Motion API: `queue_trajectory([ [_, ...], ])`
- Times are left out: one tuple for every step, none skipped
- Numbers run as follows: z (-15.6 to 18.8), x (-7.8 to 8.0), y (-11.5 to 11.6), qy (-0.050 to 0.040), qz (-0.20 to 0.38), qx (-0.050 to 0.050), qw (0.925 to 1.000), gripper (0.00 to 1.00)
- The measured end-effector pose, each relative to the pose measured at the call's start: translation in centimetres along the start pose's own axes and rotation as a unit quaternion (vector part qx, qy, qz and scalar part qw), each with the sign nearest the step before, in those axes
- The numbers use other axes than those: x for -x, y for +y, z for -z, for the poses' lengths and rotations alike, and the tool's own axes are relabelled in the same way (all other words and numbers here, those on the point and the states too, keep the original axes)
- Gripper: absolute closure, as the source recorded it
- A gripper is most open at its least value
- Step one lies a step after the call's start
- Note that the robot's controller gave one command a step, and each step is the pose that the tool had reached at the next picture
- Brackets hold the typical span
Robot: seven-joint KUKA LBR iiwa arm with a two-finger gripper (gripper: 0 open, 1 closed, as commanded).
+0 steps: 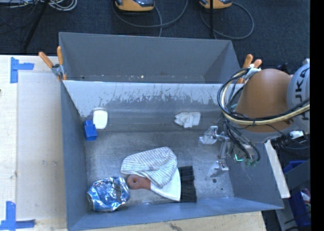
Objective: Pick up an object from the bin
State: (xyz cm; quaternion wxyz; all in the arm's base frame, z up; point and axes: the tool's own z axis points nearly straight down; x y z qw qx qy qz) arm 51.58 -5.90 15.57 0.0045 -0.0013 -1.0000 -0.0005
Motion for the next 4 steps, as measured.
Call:
queue_trajectory([
  [0.4,0.2,0.0,-0.0035,0.001,0.000,1.0000,0.00],
  [-7.8,-2.4,2.3,0.0025,0.051,-0.001,0.9987,1.00],
  [-7.8,-2.4,2.3,0.0023,0.051,-0.001,0.9987,1.00],
  [8.6,-2.5,1.1,-0.0072,0.058,-0.001,0.9983,1.00],
])
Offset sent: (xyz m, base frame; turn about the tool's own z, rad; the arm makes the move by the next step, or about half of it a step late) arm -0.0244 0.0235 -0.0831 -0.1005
